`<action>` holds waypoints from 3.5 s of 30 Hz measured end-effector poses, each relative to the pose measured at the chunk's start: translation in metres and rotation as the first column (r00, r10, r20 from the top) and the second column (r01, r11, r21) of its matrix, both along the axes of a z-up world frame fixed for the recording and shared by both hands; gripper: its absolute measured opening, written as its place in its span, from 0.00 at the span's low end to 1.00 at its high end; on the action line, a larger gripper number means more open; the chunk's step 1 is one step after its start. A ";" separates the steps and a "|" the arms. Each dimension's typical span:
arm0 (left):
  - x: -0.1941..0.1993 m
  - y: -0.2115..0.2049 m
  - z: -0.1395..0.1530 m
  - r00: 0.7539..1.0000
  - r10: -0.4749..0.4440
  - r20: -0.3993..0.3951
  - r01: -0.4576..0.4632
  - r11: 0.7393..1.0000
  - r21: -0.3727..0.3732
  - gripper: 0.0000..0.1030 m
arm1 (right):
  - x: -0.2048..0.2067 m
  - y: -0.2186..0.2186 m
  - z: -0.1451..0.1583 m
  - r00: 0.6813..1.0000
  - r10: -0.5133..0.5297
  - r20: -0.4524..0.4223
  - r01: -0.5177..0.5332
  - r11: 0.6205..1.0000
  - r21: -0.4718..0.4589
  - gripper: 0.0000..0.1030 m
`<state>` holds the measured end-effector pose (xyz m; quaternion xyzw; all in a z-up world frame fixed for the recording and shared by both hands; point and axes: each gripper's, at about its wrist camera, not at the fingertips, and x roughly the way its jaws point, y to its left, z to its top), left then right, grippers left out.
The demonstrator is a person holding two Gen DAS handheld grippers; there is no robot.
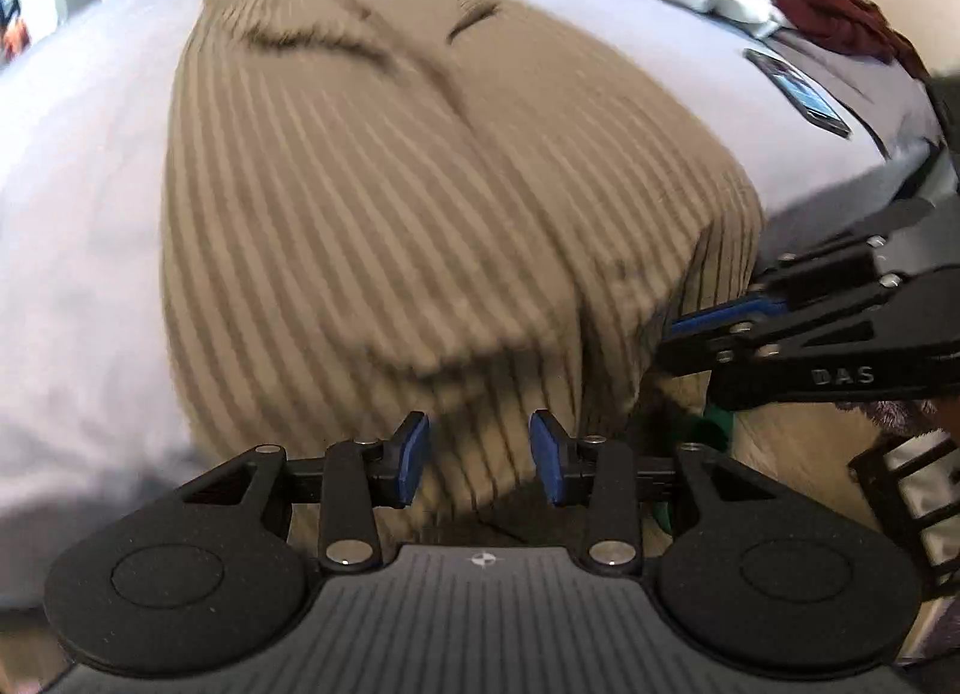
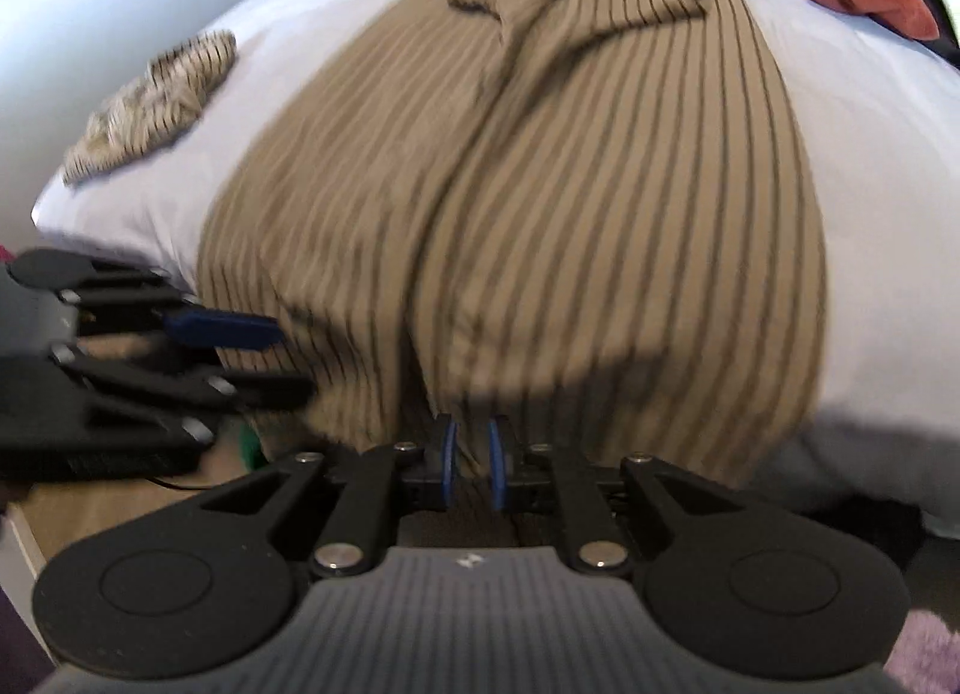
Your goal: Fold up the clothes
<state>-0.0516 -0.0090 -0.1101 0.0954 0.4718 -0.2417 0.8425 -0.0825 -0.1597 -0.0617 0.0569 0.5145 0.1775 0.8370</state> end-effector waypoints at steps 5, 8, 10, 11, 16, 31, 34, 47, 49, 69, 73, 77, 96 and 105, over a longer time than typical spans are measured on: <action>-0.011 0.022 0.005 0.997 0.079 -0.020 -0.079 0.997 -0.012 0.37 | -0.017 -0.013 -0.002 1.000 -0.014 -0.015 0.014 1.000 -0.024 0.46; -0.013 0.035 0.003 0.992 0.123 -0.016 -0.122 0.992 0.031 0.40 | -0.022 -0.023 -0.006 0.998 -0.041 -0.037 0.039 0.999 -0.037 0.49; -0.011 0.044 0.002 0.988 0.149 -0.035 -0.148 0.989 0.019 0.41 | -0.022 -0.032 -0.008 0.997 -0.062 -0.048 0.060 0.997 -0.045 0.49; -0.010 0.049 0.002 0.987 0.160 -0.034 -0.160 0.987 0.007 0.44 | -0.023 -0.036 -0.010 0.996 -0.074 -0.051 0.072 0.996 -0.050 0.49; -0.005 0.067 -0.001 0.982 0.189 -0.017 -0.189 0.982 0.002 0.47 | -0.022 -0.055 -0.015 0.994 -0.112 -0.014 0.110 0.988 -0.106 0.49; 0.009 0.083 -0.028 0.994 0.112 -0.018 -0.113 0.987 -0.114 0.47 | -0.013 -0.081 -0.038 0.996 -0.086 0.016 0.086 0.994 -0.061 0.66; 0.014 0.086 -0.035 0.992 0.123 -0.032 -0.126 0.986 -0.112 0.47 | -0.010 -0.082 -0.049 0.998 -0.068 -0.002 0.068 0.995 -0.068 0.63; 0.024 0.090 -0.050 0.989 0.090 -0.117 -0.105 0.985 -0.135 0.27 | -0.001 -0.078 -0.061 0.999 -0.029 -0.013 0.029 0.999 -0.014 0.16; 0.023 0.090 -0.048 0.990 0.072 -0.121 -0.090 0.986 -0.144 0.18 | -0.003 -0.077 -0.061 0.999 -0.019 -0.030 0.018 1.000 -0.007 0.13; 0.030 0.081 0.054 0.965 -0.203 -0.166 0.156 0.954 -0.257 0.00 | -0.022 -0.094 0.042 0.994 0.079 -0.071 -0.063 0.975 0.211 0.03; 0.045 0.093 0.079 0.969 -0.207 -0.138 0.146 0.922 -0.358 0.00 | -0.008 -0.106 0.068 0.998 0.058 -0.024 -0.048 0.953 0.300 0.03; 0.072 0.098 0.098 0.976 -0.184 -0.119 0.113 0.889 -0.443 0.00 | 0.017 -0.112 0.095 0.999 0.034 0.030 -0.042 0.940 0.339 0.03; 0.269 0.113 0.119 0.994 0.038 -0.102 -0.087 0.842 -0.532 0.00 | 0.209 -0.163 0.084 0.983 -0.149 0.111 0.111 0.948 0.297 0.03; 0.333 0.100 0.072 0.987 0.104 -0.119 -0.148 0.867 -0.475 0.00 | 0.279 -0.159 0.039 0.988 -0.132 0.081 0.112 0.971 0.210 0.03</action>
